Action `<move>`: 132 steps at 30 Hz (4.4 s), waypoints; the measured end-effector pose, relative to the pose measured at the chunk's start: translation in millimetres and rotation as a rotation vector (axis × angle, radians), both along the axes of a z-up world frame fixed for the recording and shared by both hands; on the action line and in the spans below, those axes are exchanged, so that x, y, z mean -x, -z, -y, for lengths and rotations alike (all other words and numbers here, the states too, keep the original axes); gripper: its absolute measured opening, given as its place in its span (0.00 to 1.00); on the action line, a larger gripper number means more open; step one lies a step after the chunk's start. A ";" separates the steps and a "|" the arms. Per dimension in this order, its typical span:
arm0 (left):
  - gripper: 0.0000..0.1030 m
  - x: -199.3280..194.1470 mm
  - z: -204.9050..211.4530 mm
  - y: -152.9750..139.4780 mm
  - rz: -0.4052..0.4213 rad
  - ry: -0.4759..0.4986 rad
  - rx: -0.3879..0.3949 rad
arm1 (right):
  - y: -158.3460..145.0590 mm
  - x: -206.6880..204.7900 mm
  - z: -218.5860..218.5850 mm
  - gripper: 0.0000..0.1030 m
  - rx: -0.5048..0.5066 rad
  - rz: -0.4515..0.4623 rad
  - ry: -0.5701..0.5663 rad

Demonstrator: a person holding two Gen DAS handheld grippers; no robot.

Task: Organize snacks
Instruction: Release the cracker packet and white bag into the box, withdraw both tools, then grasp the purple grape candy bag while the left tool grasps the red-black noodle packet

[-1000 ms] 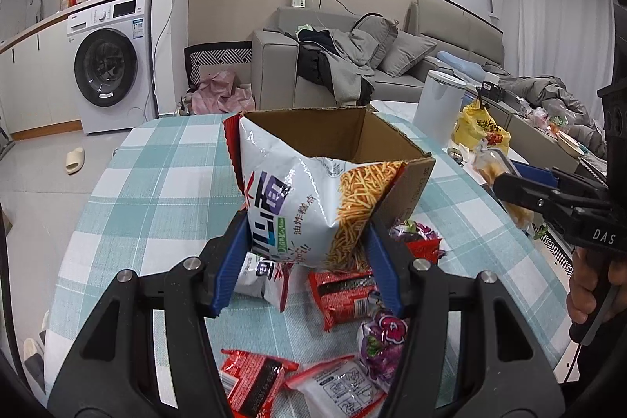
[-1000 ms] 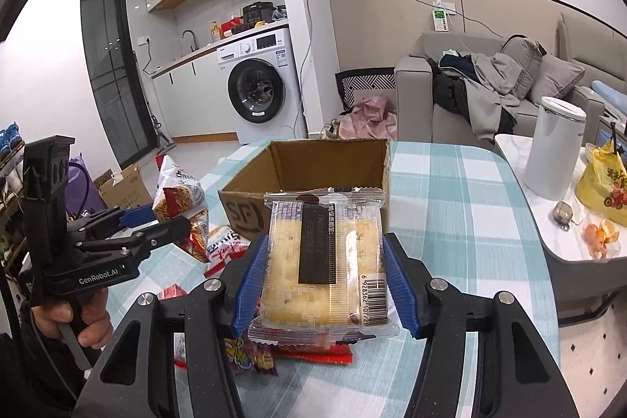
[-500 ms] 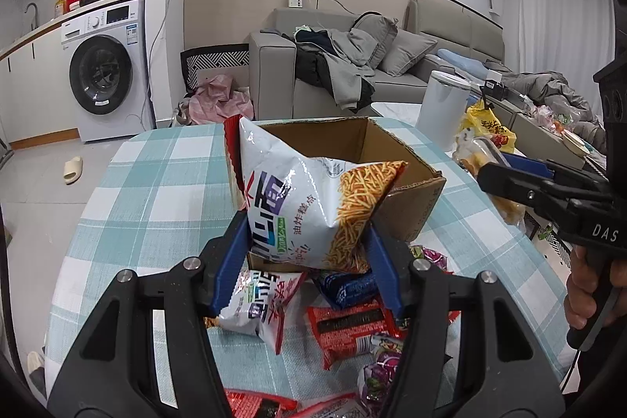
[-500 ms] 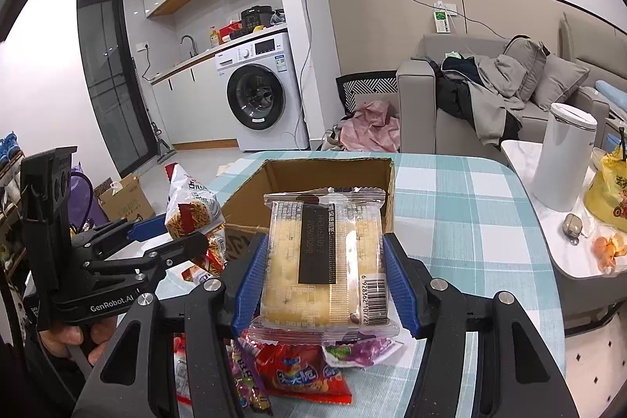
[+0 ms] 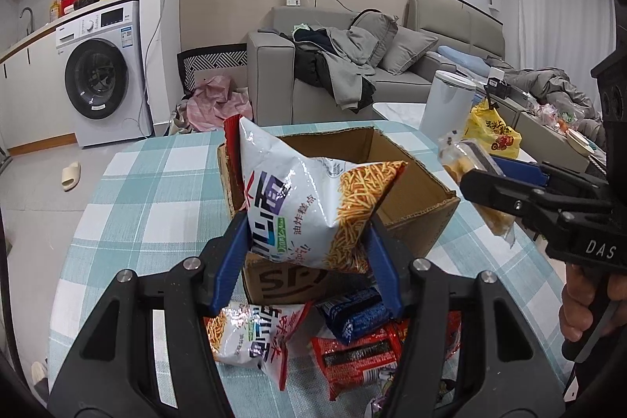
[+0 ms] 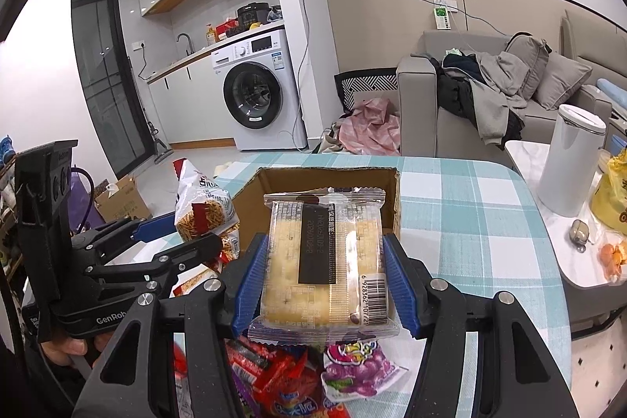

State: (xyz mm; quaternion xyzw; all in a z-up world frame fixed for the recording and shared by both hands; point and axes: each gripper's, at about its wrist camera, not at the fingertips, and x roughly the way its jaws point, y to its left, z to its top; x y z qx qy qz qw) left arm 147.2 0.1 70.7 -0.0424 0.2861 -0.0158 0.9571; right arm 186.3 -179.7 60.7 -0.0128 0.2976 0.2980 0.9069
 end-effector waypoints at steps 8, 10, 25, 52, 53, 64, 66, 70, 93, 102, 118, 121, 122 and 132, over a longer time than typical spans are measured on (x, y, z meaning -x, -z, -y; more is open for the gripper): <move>0.54 -20.9 -4.7 -4.6 0.010 -0.003 -0.001 | 5.1 -16.1 -11.8 0.57 -0.017 -0.025 0.008; 0.53 -25.9 -5.4 -4.7 0.011 -0.005 -0.008 | 7.2 -21.8 -15.5 0.57 -0.022 -0.033 0.009; 0.45 -48.6 -10.5 11.3 -0.041 0.005 0.002 | 22.3 -59.2 -35.5 0.57 -0.018 -0.101 0.026; 0.99 47.6 -29.8 19.8 -0.047 -0.072 -0.008 | 26.7 0.0 3.7 1.00 0.013 -0.109 0.018; 0.99 51.5 -29.7 20.5 -0.047 -0.075 -0.008 | 27.8 2.7 5.7 1.00 0.010 -0.111 0.021; 0.99 81.3 -33.2 25.6 -0.059 -0.092 0.018 | 37.5 26.3 19.2 1.00 0.012 -0.133 0.017; 0.99 85.3 -34.6 28.5 -0.062 -0.096 0.018 | 39.5 28.9 19.0 1.00 0.018 -0.135 0.013; 0.99 94.0 -39.0 37.3 -0.076 -0.105 0.013 | 44.6 35.5 19.1 1.00 0.031 -0.141 0.011; 0.99 125.1 -52.2 71.0 -0.144 -0.145 0.031 | 61.7 64.1 3.0 1.00 0.059 -0.180 -0.103; 0.99 123.6 -45.6 80.3 -0.176 -0.133 -0.009 | 64.4 70.2 -7.2 0.99 0.057 -0.192 -0.172; 0.99 124.3 -43.6 102.9 -0.255 -0.077 -0.028 | 81.9 83.7 -35.2 0.90 0.070 -0.241 -0.314; 0.99 120.9 -43.7 108.3 -0.276 -0.073 -0.032 | 85.9 84.8 -38.8 0.90 0.076 -0.252 -0.331; 0.99 121.1 -43.7 109.9 -0.280 -0.073 -0.033 | 87.9 85.1 -40.1 0.90 0.079 -0.257 -0.332; 0.99 118.2 -49.4 116.5 -0.302 -0.061 -0.002 | 102.0 82.9 -46.2 0.85 0.107 -0.293 -0.341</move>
